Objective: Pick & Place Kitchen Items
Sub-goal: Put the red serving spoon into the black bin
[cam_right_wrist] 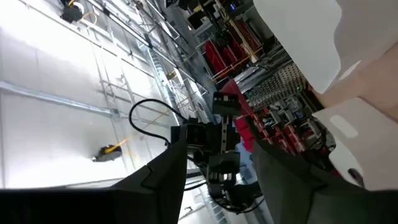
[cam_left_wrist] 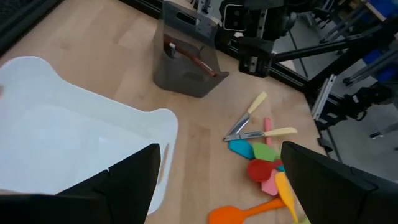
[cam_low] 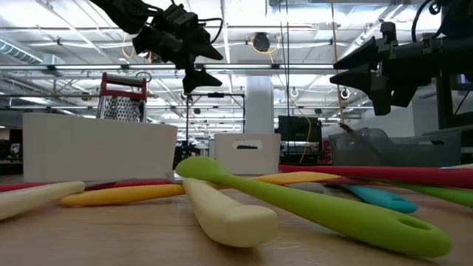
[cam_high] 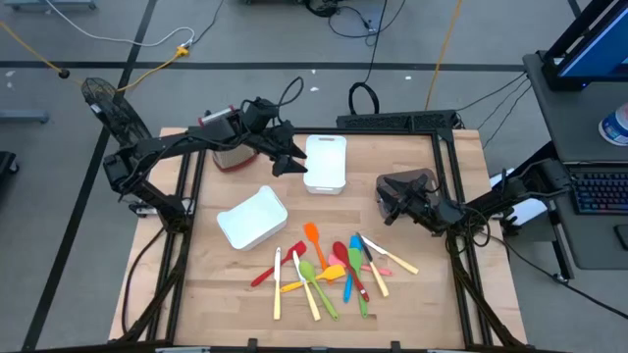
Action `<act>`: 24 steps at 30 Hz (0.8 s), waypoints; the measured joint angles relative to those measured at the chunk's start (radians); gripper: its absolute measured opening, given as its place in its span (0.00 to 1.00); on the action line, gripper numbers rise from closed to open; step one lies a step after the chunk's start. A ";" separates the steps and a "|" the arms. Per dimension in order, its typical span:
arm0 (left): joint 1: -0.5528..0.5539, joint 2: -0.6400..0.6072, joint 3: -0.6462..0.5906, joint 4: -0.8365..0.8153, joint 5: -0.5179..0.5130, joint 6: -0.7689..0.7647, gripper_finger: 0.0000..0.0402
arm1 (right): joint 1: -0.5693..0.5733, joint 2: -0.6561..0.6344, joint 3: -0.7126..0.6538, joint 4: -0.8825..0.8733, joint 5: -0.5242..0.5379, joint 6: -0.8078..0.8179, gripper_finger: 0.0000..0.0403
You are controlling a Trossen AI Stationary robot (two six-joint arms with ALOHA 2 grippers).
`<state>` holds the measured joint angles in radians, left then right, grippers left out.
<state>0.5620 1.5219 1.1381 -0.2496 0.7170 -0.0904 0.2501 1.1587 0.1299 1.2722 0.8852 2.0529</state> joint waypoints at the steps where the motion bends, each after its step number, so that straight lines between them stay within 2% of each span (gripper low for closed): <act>1: -0.006 0.000 0.000 0.002 0.000 -0.003 0.85 | 0.000 0.000 0.000 0.009 -0.001 -0.026 0.44; 8: -0.052 -0.022 0.001 -0.002 -0.001 -0.011 0.85 | 0.000 0.000 0.000 0.136 -0.092 -0.275 0.44; 14: -0.107 -0.078 0.002 -0.024 -0.009 -0.054 0.85 | 0.000 -0.001 0.000 0.236 -0.308 -0.534 0.44; 24: -0.278 -0.111 0.000 -0.031 -0.115 -0.200 0.85 | 0.000 -0.005 0.001 0.260 -0.665 -0.742 0.44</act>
<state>0.2839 1.4113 1.1385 -0.2806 0.6022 -0.2904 0.2504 1.1538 0.1307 1.5323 0.2207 1.3106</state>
